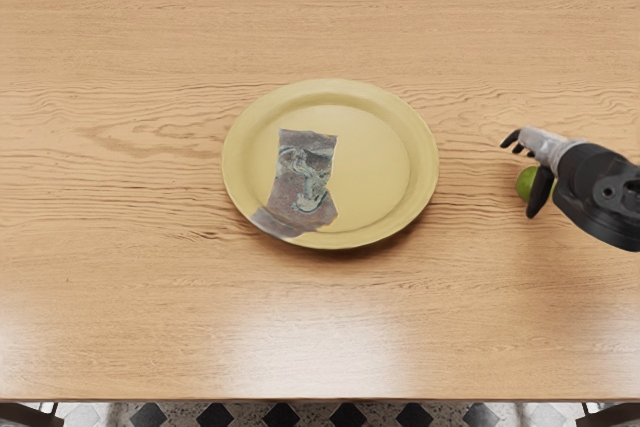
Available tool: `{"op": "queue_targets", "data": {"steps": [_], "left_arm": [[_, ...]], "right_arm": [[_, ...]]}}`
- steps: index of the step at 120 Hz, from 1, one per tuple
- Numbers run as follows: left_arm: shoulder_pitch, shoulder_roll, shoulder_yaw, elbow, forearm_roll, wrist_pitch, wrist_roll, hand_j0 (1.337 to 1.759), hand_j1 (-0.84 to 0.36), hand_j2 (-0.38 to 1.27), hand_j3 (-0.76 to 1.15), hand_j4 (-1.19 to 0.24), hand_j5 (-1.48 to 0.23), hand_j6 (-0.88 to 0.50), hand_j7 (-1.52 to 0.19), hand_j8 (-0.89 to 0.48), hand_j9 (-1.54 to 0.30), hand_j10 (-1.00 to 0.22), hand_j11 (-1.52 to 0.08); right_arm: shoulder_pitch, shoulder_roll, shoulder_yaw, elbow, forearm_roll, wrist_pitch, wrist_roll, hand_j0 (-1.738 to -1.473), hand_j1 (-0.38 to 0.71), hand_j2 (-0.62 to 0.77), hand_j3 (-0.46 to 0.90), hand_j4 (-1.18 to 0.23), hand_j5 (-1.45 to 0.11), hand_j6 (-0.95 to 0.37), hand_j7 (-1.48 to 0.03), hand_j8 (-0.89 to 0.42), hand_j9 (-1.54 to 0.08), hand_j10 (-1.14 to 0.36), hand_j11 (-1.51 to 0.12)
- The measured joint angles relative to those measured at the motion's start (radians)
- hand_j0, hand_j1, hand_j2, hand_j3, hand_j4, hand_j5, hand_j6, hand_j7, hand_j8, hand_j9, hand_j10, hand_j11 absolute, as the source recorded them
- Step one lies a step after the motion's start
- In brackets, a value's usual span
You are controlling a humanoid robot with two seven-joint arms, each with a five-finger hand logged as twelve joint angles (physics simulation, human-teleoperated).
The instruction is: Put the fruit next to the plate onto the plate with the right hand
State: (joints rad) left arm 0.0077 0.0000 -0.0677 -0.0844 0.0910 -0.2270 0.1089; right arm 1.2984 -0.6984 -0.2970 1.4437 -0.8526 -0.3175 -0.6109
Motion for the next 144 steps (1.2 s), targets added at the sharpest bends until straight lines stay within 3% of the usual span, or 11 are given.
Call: {"op": "queue_targets", "data": {"steps": [74,105,144], "left_arm": [[0.0,0.0,0.0,0.0,0.0,0.0,0.0,1.658,0.35,0.0,0.0,0.0,0.0,0.0,0.0,0.0,0.0,0.0,0.0],[0.0,0.0,0.0,0.0,0.0,0.0,0.0,1.658,0.35,0.0,0.0,0.0,0.0,0.0,0.0,0.0,0.0,0.0,0.0],[0.0,0.0,0.0,0.0,0.0,0.0,0.0,1.658,0.35,0.0,0.0,0.0,0.0,0.0,0.0,0.0,0.0,0.0,0.0]], "right_arm": [[0.008,0.06,-0.133,-0.036,-0.016,-0.122,0.0,-1.658,-0.03,-0.05,0.0,-0.27,-0.35,-0.27,-0.35,-0.27,-0.35,-0.27,-0.35],[0.007,0.064,-0.14,-0.033,-0.018,-0.134,0.0,-1.658,0.1,-0.07,0.0,-0.38,-0.49,-0.38,-0.49,-0.38,-0.49,-0.38,-0.49],[0.001,0.065,-0.14,-0.034,-0.018,-0.136,0.0,-1.658,0.16,-0.08,0.0,-0.43,-0.55,-0.43,-0.55,-0.43,-0.55,-0.43,-0.55]]}}
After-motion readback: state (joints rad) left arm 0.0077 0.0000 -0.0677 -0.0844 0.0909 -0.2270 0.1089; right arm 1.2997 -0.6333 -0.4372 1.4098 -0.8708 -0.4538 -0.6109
